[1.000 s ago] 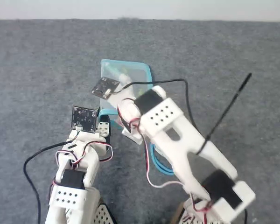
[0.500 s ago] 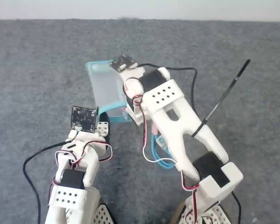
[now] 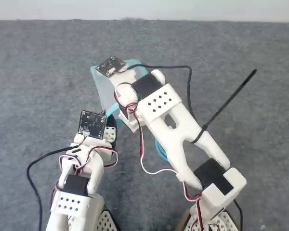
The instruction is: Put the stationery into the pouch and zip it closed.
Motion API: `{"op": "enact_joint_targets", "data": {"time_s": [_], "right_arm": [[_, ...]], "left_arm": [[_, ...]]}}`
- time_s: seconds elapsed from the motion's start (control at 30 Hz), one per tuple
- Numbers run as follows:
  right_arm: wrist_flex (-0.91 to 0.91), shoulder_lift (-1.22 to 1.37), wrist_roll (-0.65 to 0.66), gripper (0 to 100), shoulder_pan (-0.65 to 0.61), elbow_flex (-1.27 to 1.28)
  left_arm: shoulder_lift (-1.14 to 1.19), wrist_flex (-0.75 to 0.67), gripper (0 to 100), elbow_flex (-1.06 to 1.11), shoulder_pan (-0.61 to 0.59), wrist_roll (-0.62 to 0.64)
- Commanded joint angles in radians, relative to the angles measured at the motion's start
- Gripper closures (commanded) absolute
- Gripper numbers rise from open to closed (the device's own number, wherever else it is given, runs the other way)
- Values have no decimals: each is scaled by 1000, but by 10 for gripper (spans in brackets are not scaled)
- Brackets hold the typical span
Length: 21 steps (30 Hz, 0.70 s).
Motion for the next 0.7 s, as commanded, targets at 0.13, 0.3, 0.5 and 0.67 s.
{"op": "enact_joint_targets", "data": {"time_s": [0.13,0.3,0.5,0.67], "right_arm": [[116,24,43,991,-7,-150],[114,90,43,991,64,-158],[47,110,-18,991,117,-252],[-62,111,-60,984,107,-278]], "left_arm": [[-15,-3,987,-12,43,-12],[-14,-3,987,-12,43,-12],[-11,-3,987,-12,48,-12],[-11,-3,987,-10,49,-12]]}}
